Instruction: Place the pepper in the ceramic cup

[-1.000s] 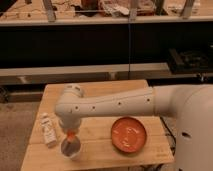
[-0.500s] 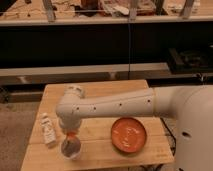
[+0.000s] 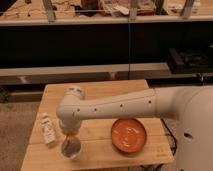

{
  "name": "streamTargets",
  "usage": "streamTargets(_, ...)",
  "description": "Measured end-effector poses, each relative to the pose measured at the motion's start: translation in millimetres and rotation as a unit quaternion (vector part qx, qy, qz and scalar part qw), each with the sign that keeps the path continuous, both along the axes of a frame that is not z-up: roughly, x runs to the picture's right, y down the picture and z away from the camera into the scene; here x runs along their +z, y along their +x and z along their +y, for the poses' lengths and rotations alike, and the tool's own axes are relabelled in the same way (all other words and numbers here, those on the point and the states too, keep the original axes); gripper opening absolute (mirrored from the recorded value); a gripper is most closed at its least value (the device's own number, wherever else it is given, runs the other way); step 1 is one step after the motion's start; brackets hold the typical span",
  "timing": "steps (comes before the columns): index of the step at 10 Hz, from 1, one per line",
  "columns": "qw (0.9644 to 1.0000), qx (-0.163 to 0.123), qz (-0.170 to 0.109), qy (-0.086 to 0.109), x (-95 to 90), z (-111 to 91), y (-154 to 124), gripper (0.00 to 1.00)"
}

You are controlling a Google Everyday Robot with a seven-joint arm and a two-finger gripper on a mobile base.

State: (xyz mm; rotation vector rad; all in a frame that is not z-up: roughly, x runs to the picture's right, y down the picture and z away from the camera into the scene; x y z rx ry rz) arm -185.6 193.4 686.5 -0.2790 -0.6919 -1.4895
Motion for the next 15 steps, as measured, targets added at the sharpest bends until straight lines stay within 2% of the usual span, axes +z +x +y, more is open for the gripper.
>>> streamTargets(3, 0.9990, -0.020, -0.026, 0.029, -18.6, -9, -34, 0.00)
streamTargets(5, 0.9983, -0.025, -0.037, 0.038, -26.8, -9, -41, 0.00)
streamTargets(8, 0.9971, -0.018, -0.058, 0.045, -37.8, -12, -35, 0.00)
streamTargets(11, 0.9960, -0.009, -0.079, 0.042, -44.8, -18, -20, 0.00)
streamTargets(15, 0.9950, -0.021, -0.092, 0.030, -56.1, -19, -4, 0.00)
